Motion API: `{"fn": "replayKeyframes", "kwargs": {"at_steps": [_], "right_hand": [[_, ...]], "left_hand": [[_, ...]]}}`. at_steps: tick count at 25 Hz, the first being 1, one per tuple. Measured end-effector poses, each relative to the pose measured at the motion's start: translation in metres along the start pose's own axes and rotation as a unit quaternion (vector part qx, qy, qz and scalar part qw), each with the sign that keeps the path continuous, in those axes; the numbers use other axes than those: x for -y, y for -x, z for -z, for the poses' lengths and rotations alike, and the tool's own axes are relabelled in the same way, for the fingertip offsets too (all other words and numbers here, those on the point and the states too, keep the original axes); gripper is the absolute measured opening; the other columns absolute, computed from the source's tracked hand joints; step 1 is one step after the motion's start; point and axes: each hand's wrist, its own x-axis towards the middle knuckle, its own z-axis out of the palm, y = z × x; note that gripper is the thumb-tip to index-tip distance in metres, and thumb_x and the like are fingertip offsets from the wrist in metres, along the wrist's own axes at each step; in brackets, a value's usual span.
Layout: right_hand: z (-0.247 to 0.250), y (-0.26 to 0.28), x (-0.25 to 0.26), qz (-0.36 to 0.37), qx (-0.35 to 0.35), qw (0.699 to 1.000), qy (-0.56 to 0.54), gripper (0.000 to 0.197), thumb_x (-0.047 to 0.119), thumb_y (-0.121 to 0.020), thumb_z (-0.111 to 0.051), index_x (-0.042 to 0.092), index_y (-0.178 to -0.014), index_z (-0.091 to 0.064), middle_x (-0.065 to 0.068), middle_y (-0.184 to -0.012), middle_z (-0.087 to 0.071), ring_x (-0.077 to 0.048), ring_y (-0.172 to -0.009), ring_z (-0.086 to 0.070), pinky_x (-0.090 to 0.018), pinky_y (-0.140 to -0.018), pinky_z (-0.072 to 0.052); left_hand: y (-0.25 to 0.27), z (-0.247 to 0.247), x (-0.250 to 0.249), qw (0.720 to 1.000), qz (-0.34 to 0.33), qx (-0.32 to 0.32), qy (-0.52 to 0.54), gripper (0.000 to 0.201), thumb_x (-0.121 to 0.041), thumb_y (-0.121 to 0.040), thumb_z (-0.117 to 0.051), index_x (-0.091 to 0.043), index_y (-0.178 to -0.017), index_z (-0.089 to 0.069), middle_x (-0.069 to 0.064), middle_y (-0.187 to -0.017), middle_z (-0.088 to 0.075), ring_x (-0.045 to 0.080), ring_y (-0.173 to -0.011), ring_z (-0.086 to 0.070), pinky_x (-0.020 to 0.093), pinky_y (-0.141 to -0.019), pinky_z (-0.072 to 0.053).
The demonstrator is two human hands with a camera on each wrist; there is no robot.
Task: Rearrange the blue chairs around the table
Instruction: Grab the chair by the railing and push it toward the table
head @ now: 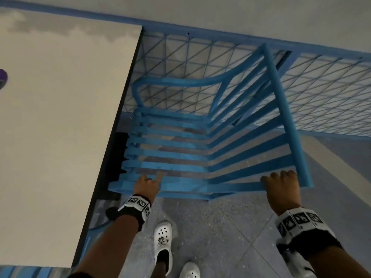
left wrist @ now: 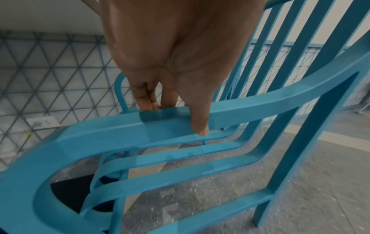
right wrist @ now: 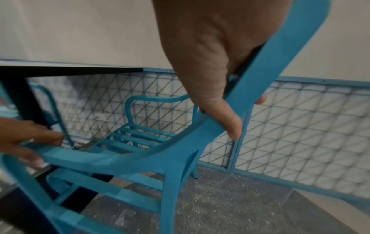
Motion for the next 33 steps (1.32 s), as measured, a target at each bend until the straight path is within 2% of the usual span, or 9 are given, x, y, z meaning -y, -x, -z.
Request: {"fn": "replayKeyframes", "kwargs": {"at_steps": [6,10,13,15,21,23,25,29,33], "right_hand": [[-0.004,-0.011,0.006,0.009,-0.091,0.996,-0.015,0.029,-0.008,-0.036,-0.077,0.01,-0.058,-0.073,-0.014,-0.044,-0.06,-0.032,-0.046,-0.056,-0.04,-0.061,-0.038],[-0.005,-0.014,0.006,0.046,-0.105,0.993,0.002,0.032,-0.009,-0.038,-0.076,0.01,-0.064,-0.074,-0.013,-0.045,-0.063,-0.031,-0.047,-0.058,-0.038,-0.063,-0.031],[-0.006,0.011,0.013,0.067,-0.112,0.991,-0.008,0.035,-0.009,-0.036,-0.079,0.008,-0.066,-0.074,-0.01,-0.043,-0.062,-0.029,-0.043,-0.058,-0.04,-0.057,-0.047],[-0.009,0.03,0.017,0.069,-0.101,0.992,-0.011,0.037,-0.007,-0.035,-0.081,0.01,-0.067,-0.073,-0.008,-0.043,-0.062,-0.028,-0.042,-0.059,-0.04,-0.055,-0.049],[-0.009,0.027,0.016,0.035,-0.078,0.996,-0.001,0.038,-0.008,-0.033,-0.08,0.011,-0.065,-0.073,-0.01,-0.042,-0.062,-0.03,-0.044,-0.059,-0.04,-0.057,-0.046],[-0.003,0.021,0.019,0.042,-0.053,0.998,-0.004,0.037,-0.008,-0.034,-0.079,0.011,-0.066,-0.073,-0.01,-0.042,-0.061,-0.03,-0.044,-0.059,-0.04,-0.056,-0.046],[-0.005,0.027,0.018,0.045,-0.067,0.997,-0.012,0.035,-0.008,-0.035,-0.078,0.011,-0.064,-0.073,-0.01,-0.04,-0.06,-0.03,-0.043,-0.058,-0.039,-0.056,-0.045],[-0.003,0.016,0.02,0.062,-0.082,0.995,-0.007,0.031,-0.005,-0.038,-0.079,0.012,-0.062,-0.072,-0.009,-0.042,-0.06,-0.029,-0.044,-0.058,-0.039,-0.058,-0.043],[-0.009,0.02,0.023,0.053,-0.031,0.998,0.022,0.024,-0.004,-0.044,-0.079,0.011,-0.061,-0.071,-0.012,-0.046,-0.063,-0.03,-0.049,-0.061,-0.039,-0.062,-0.039]], "left_hand": [[0.006,0.009,0.01,1.0,0.007,0.023,0.001,0.055,-0.036,-0.016,-0.089,-0.023,-0.065,-0.068,0.003,-0.036,-0.06,0.023,-0.039,-0.061,0.022,-0.037,-0.05],[0.01,0.005,0.018,0.999,0.003,0.047,0.009,0.043,-0.03,-0.052,-0.087,-0.016,-0.088,-0.066,0.013,-0.068,-0.071,0.03,-0.065,-0.068,0.035,-0.064,-0.057],[0.018,-0.012,0.025,0.994,0.041,0.06,0.08,0.046,-0.017,-0.024,-0.093,-0.015,-0.062,-0.066,0.009,-0.044,-0.063,0.027,-0.044,-0.062,0.032,-0.048,-0.058],[0.022,-0.025,0.029,0.995,0.035,0.052,0.082,0.043,-0.008,-0.025,-0.091,-0.015,-0.061,-0.068,0.01,-0.046,-0.064,0.028,-0.047,-0.064,0.036,-0.052,-0.06],[0.013,-0.018,0.03,0.999,0.013,0.02,0.022,0.043,-0.021,-0.019,-0.093,-0.023,-0.054,-0.068,0.001,-0.04,-0.063,0.019,-0.039,-0.06,0.024,-0.052,-0.057],[0.011,-0.002,0.03,1.0,0.011,0.016,0.003,0.033,-0.022,-0.048,-0.089,-0.018,-0.076,-0.071,0.007,-0.062,-0.071,0.025,-0.062,-0.067,0.027,-0.068,-0.057],[0.012,0.001,0.029,0.999,0.025,0.025,-0.023,0.028,-0.016,-0.083,-0.062,-0.012,-0.11,-0.06,0.016,-0.101,-0.068,0.031,-0.099,-0.06,0.035,-0.095,-0.044],[0.013,-0.004,0.026,0.998,0.051,0.033,-0.026,0.036,-0.006,-0.09,-0.046,-0.008,-0.126,-0.045,0.021,-0.124,-0.056,0.034,-0.119,-0.045,0.041,-0.108,-0.032],[0.061,-0.02,0.001,0.996,0.061,0.03,0.061,0.064,-0.001,-0.091,-0.041,-0.013,-0.144,-0.008,0.024,-0.154,-0.005,0.038,-0.142,-0.005,0.045,-0.12,-0.01]]}}
